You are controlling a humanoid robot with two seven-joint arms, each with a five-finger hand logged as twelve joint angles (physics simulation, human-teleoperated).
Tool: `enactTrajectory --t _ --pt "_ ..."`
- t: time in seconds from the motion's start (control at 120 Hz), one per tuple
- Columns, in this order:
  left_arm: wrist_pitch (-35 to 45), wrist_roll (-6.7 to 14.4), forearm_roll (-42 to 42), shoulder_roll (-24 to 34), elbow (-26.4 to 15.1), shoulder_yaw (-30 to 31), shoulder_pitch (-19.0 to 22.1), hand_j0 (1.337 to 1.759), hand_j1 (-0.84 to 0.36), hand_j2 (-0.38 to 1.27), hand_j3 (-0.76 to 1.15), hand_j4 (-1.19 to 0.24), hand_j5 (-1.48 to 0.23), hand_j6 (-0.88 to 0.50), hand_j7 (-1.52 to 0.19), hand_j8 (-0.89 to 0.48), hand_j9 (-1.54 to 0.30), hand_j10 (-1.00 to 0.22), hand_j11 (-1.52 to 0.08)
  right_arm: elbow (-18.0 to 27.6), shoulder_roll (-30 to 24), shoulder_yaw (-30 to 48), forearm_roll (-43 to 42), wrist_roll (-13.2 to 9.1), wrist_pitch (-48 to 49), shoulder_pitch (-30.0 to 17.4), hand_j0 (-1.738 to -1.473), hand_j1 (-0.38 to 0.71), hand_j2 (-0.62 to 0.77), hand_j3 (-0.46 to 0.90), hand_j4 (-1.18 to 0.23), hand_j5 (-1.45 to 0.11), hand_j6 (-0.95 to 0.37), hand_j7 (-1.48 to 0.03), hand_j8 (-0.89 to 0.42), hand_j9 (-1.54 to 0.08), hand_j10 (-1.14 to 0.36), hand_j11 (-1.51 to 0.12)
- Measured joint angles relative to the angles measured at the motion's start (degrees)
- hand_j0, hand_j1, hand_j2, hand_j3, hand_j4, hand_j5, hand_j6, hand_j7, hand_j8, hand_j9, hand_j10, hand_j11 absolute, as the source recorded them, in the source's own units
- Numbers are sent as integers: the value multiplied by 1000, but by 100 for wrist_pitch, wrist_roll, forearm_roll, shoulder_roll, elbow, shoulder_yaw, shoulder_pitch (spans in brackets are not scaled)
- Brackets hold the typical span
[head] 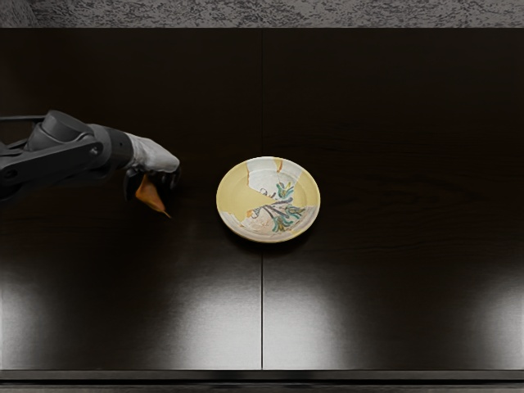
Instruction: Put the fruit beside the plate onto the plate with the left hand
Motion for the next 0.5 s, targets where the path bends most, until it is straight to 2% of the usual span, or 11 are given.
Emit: enactTrajectory --t 0.358,0.417,0.5 --pt "-9 0 -28 -78 96 1 97 1658 -167 88 0 -430 -555 -433 -560 -434 -561 -433 -561 0 0 0 0 0 0 0 -1658 -320 -5 0 -24 -31 -24 -31 -24 -31 -24 -31" --pt "-6 -1 -35 -79 103 0 105 1658 -167 88 0 -395 -613 -429 -561 -433 -561 -432 -561 0 0 0 0 0 0 0 -1658 -320 -5 0 -24 -31 -24 -31 -24 -31 -24 -31" --pt "-7 -4 -43 -79 111 -1 106 1658 -184 91 0 -397 -610 -428 -565 -437 -579 -446 -578 0 0 0 0 0 0 0 -1658 -320 -5 0 -24 -31 -24 -31 -24 -31 -24 -31"
